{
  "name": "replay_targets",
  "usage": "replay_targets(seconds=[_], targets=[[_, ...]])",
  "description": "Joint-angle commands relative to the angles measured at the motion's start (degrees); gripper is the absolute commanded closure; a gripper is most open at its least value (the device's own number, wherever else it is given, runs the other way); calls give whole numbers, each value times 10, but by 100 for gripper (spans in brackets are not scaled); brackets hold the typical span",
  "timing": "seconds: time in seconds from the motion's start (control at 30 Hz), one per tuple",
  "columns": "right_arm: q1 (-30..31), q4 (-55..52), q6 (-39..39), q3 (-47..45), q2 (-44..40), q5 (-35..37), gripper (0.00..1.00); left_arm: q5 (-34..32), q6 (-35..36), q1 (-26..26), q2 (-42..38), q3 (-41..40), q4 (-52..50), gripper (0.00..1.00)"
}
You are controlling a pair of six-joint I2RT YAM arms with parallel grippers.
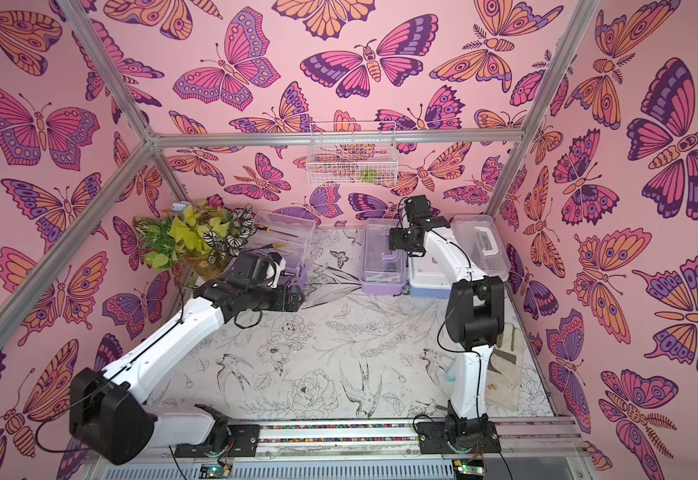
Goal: Close toolboxes
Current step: Move the toolbox to the center of the board.
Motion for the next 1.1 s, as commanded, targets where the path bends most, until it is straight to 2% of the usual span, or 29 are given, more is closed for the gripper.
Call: replay_targets(seconds=[0.0, 0.2, 0.3, 0.37, 0.53, 0.7, 0.9, 1.0, 1.07], targets=[[1, 1, -38, -46, -85, -35, 14, -31, 52, 7, 50, 32, 1, 0], [9, 46, -21, -222, -226, -74, 14, -16, 104, 31, 165, 93, 27, 6], [14, 71, 19, -310, -298, -127, 17, -18, 120, 37, 215, 129, 22, 10], [21, 92, 55, -365, -338, -148, 19, -17, 121, 38, 239, 142, 20, 16], [48, 130, 115, -480, -428, -142, 21, -4, 122, 40, 276, 149, 20, 25], [64, 104, 137, -524, -487, -129, 24, 3, 129, 39, 302, 159, -1, 38], [66, 54, 139, -539, -507, -114, 24, 58, 100, 27, 277, 111, 4, 39], [65, 73, 142, -565, -511, -129, 24, 110, 68, -3, 259, 63, 50, 40], [65, 100, 149, -595, -509, -139, 25, 121, 47, -35, 247, 37, 78, 40]])
